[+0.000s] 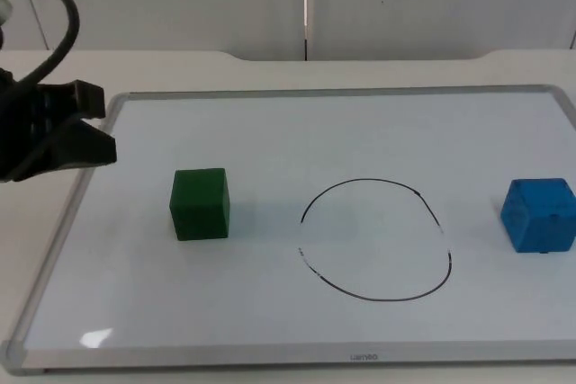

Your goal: Push the two cubes into the marked area.

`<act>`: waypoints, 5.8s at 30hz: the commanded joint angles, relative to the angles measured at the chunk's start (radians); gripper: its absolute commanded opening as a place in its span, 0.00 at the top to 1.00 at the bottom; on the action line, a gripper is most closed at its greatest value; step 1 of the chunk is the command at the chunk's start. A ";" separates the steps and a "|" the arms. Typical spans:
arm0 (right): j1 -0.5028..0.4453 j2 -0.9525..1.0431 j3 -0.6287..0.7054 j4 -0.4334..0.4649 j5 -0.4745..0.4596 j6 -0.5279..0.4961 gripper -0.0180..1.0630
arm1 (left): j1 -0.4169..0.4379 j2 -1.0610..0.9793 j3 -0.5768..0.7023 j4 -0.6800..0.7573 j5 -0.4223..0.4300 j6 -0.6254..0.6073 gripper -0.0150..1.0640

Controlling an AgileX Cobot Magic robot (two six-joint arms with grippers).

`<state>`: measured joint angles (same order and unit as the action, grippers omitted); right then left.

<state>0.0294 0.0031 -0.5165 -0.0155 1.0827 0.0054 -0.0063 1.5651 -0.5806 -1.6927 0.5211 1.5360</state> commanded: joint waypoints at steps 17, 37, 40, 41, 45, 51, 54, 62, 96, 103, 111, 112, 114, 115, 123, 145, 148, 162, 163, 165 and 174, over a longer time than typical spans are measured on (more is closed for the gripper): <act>0.005 -0.003 0.002 -0.001 -0.004 0.004 0.01 | -0.186 0.188 -0.155 -0.024 -0.341 -0.016 0.99; 0.005 -0.003 0.002 0.001 -0.005 0.004 0.01 | -0.186 0.370 -0.248 -0.023 -0.292 -0.016 0.99; 0.005 -0.003 0.002 0.001 -0.005 0.004 0.01 | -0.186 0.389 -0.254 -0.028 -0.287 -0.016 0.99; 0.005 -0.003 0.002 0.001 -0.005 0.004 0.01 | -0.186 0.389 -0.254 -0.028 -0.287 -0.016 0.99; 0.005 -0.003 0.002 0.001 -0.005 0.004 0.01 | -0.186 0.392 -0.254 -0.031 -0.288 -0.016 0.99; 0.005 -0.003 0.002 0.001 -0.005 0.004 0.01 | -0.190 0.392 -0.254 -0.036 -0.230 -0.016 0.99; 0.005 -0.003 0.002 0.001 -0.005 0.004 0.01 | -0.214 0.392 -0.254 -0.045 -0.252 -0.016 0.99; 0.005 -0.003 0.002 0.001 -0.005 0.004 0.01 | -0.265 0.421 -0.268 -0.052 -0.252 0.003 0.99; 0.005 -0.003 0.002 -0.001 -0.005 0.004 0.01 | -0.322 0.430 -0.292 -0.052 -0.208 0.003 0.99; 0.005 -0.003 0.002 -0.001 -0.005 0.004 0.01 | -0.322 0.430 -0.292 -0.052 -0.191 0.003 0.99; 0.005 -0.003 0.002 -0.001 -0.005 0.004 0.01 | -0.335 0.430 -0.292 -0.052 -0.184 0.000 0.99; 0.005 -0.003 0.002 -0.001 -0.005 0.004 0.01 | -0.342 0.430 -0.292 -0.052 -0.188 0.000 0.99; 0.005 -0.003 0.002 -0.001 -0.005 0.004 0.01 | -0.347 0.431 -0.292 -0.052 -0.192 0.000 0.99; 0.005 -0.003 0.002 -0.001 -0.005 0.004 0.01 | -0.349 0.431 -0.292 -0.052 -0.192 0.000 0.99; 0.005 -0.003 0.002 -0.001 -0.005 0.004 0.01 | -0.370 0.442 -0.296 -0.052 -0.193 0.000 0.99; 0.005 -0.003 0.002 -0.001 -0.005 0.004 0.01 | -0.416 0.477 -0.334 -0.052 -0.182 0.000 0.99; 0.005 -0.003 0.002 -0.001 -0.005 0.004 0.01 | -0.418 0.477 -0.334 -0.052 -0.178 -0.001 0.99; 0.005 -0.003 0.002 -0.001 -0.005 0.004 0.01 | -0.481 0.477 -0.359 -0.052 -0.190 -0.001 0.99; 0.005 -0.003 0.002 -0.001 -0.005 0.004 0.01 | -0.481 0.477 -0.359 -0.052 -0.190 -0.001 0.99; 0.005 -0.003 0.002 -0.001 -0.005 0.004 0.01 | -0.481 0.477 -0.361 -0.052 -0.191 -0.001 0.99; 0.005 -0.003 0.002 -0.001 -0.005 0.004 0.01 | -0.487 0.477 -0.363 -0.052 -0.184 -0.018 0.99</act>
<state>0.0294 0.0031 -0.5165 -0.0155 1.0827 0.0077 -0.4843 2.0432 -0.9398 -1.7339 0.3253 1.5283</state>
